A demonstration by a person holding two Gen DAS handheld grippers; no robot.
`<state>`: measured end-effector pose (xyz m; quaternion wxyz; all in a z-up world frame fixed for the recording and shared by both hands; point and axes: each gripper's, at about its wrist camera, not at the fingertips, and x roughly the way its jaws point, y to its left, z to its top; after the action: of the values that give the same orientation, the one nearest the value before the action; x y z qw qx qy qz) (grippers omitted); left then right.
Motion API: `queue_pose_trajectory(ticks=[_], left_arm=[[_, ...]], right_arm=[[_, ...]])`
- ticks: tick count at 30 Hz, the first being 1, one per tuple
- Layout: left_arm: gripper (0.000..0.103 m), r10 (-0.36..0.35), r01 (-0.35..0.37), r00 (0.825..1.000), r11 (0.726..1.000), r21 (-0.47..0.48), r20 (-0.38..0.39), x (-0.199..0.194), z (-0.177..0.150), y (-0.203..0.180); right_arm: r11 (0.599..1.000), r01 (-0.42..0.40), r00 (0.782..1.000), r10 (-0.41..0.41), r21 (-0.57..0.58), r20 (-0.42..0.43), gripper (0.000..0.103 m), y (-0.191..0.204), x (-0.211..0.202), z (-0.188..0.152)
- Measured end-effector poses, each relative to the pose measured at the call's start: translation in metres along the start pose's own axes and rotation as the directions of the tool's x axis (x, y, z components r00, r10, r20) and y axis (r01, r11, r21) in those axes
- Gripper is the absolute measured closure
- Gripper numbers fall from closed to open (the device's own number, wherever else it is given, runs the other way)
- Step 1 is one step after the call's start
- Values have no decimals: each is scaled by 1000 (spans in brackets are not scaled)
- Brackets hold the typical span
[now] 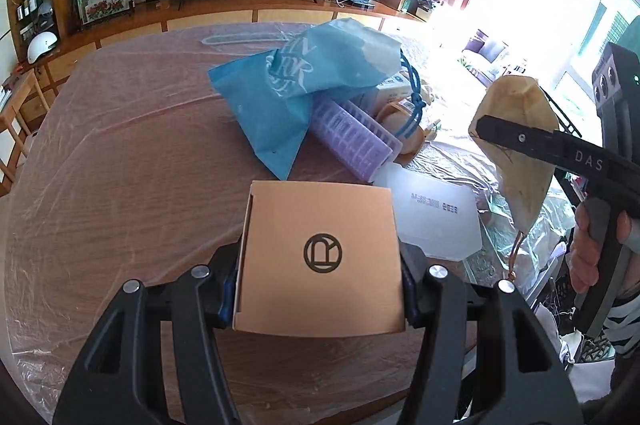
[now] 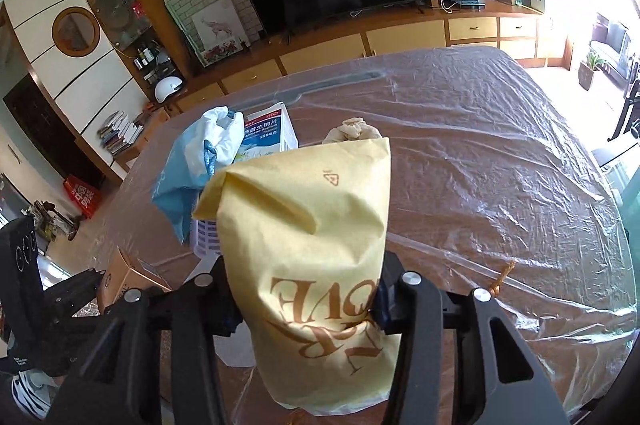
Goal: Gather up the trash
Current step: 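Carry the paper bag and brown box with both grippers over the trash bin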
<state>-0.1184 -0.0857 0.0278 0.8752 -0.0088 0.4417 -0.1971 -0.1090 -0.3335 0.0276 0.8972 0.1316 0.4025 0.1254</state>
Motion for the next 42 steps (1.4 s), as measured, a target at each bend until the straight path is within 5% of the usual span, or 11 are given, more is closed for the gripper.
queue_pose_trajectory(ticks=[23, 42], left_arm=[[44, 3, -3, 999, 1000, 5, 36, -27, -15, -5], [44, 27, -28, 999, 999, 21, 39, -72, -76, -76]], right_arm=[[999, -42, 999, 43, -25, 25, 57, 23, -27, -14], [979, -187, 982, 186, -80, -24, 57, 34, -102, -88]])
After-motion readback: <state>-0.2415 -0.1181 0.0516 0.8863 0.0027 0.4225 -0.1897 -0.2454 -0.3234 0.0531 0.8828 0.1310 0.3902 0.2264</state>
